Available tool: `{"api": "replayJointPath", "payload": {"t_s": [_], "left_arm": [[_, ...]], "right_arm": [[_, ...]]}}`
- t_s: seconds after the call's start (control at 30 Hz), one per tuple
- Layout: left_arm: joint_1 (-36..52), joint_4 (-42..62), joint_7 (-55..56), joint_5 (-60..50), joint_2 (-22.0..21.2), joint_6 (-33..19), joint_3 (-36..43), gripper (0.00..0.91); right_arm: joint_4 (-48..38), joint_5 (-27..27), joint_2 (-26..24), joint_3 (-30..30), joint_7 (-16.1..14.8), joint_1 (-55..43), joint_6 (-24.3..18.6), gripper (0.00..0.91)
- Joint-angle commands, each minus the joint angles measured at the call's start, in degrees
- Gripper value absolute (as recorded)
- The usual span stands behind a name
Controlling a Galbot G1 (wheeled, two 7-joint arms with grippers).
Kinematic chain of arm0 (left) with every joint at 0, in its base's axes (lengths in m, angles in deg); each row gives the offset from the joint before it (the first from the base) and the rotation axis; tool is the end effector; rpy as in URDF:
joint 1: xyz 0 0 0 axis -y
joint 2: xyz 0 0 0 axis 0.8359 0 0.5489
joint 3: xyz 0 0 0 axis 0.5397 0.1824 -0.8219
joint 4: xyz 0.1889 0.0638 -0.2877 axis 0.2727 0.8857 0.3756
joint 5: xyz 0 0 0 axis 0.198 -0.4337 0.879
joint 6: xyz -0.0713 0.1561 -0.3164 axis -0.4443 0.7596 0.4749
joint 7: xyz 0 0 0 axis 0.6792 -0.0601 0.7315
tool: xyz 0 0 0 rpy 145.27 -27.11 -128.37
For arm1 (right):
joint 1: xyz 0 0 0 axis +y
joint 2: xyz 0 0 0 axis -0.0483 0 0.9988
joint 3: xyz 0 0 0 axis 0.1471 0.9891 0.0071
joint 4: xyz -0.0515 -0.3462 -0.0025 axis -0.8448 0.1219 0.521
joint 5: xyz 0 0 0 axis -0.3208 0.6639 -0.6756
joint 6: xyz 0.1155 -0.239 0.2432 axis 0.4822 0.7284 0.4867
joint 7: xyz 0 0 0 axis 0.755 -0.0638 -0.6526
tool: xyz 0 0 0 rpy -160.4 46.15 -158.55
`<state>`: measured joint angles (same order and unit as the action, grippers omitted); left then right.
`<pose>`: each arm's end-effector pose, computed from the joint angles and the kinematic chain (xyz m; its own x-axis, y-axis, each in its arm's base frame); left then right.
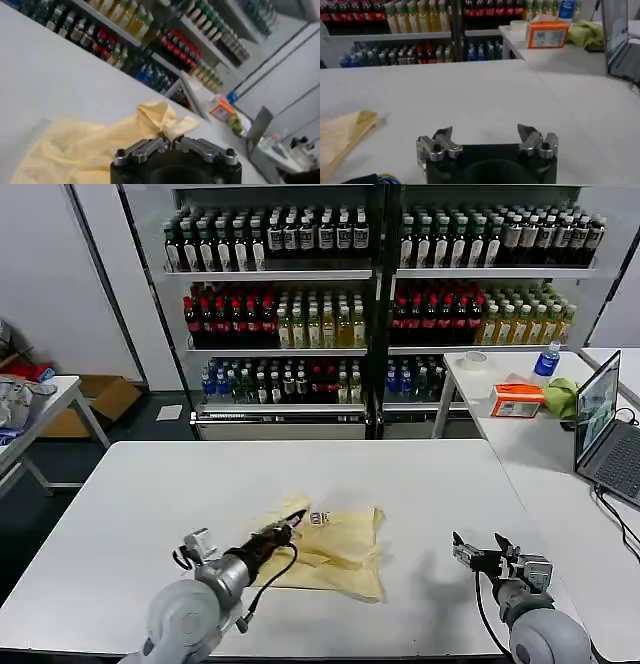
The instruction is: Fold and organize the clothes.
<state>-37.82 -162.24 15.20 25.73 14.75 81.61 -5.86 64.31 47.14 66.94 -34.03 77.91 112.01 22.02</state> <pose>0.2853 -0.0179 -0.2428 -0.7692 0.5248 0.3645 0.2159 0.7503 -0.6248 0.2502 -0.0967 -0.2556 -0.8791 0.0489 0.4742 0.0566 0.9984 0.0020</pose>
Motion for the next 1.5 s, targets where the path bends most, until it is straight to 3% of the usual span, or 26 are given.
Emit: {"api": "replayJointPath", "payload": {"t_s": [0.03,0.4,0.47,0.5,0.53,0.57,1.2,1.5], "left_arm": [[5.4,5.2,5.2,-6.3,-1.5,0.5,10.3,0.04],[10.1,6.8,4.6,-8.2,-3.6,0.0,12.8,0.071],[10.7,6.7,4.6,-7.7,-3.8,0.0,12.3,0.111],[10.8,6.7,4.6,-7.5,-3.8,0.2,12.2,0.584],[10.9,6.7,4.5,-7.4,-3.8,0.4,12.1,0.867],[10.8,6.6,4.2,-7.2,-3.8,0.7,11.9,0.907],[2.0,-4.3,0.1,-1.2,0.6,1.8,3.4,0.907],[-3.2,-1.6,-0.2,-4.9,4.0,1.9,-6.1,0.907]], "right_arm": [[0.1,0.0,-0.1,0.2,0.1,-0.2,0.2,0.907],[0.8,0.2,0.4,0.7,0.4,0.0,0.3,0.907],[0.9,0.2,0.3,0.6,0.4,0.1,0.3,0.907],[0.9,0.3,0.3,0.6,0.4,0.1,0.3,0.907],[1.0,0.3,0.4,0.5,0.4,0.2,0.3,0.907],[1.0,0.3,0.4,0.5,0.4,0.2,0.4,0.907],[0.7,0.4,0.3,1.9,0.4,-0.6,0.3,0.907],[0.2,0.3,0.1,2.8,0.2,-1.7,0.2,0.907]]}}
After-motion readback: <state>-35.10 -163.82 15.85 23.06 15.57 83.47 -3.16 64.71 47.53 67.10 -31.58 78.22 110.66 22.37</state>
